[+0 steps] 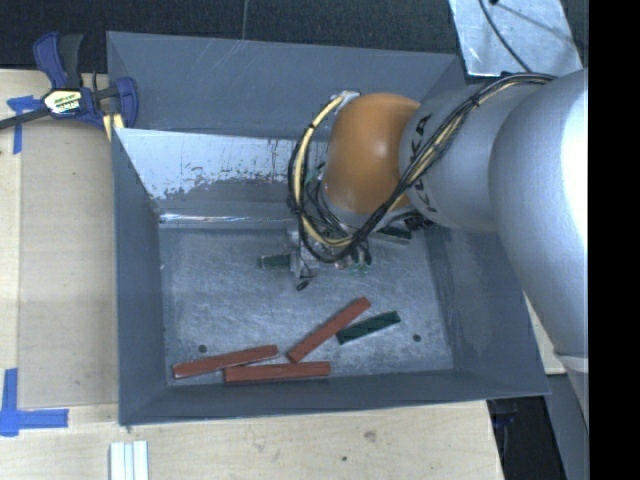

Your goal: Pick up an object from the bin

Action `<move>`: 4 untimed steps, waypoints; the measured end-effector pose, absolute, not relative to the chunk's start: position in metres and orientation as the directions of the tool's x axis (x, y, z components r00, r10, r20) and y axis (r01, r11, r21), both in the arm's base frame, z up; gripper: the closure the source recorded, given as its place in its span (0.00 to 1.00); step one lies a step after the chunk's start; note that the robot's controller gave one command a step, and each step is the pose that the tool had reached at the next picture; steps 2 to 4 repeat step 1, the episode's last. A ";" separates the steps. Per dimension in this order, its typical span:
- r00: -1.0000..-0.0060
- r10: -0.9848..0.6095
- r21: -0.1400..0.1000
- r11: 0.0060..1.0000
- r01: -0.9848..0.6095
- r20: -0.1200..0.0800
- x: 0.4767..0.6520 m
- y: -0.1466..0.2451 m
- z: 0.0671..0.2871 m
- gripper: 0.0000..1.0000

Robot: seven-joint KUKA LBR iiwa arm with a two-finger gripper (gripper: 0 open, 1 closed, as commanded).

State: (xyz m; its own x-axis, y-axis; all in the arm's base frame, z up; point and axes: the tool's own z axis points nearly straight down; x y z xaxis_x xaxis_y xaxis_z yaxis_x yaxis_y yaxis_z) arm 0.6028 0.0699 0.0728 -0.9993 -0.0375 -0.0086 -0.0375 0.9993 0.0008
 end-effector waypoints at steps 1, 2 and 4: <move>-0.999 -0.039 0.001 0.999 -0.039 -0.013 0.606 0.070 0.184 1.00; -0.999 -0.039 0.001 0.999 -0.039 -0.013 0.606 0.070 0.184 1.00; -0.999 -0.039 0.001 0.999 -0.039 -0.013 0.606 0.070 0.184 1.00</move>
Offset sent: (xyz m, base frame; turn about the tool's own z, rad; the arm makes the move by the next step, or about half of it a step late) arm -0.0001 0.0001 0.1050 0.0000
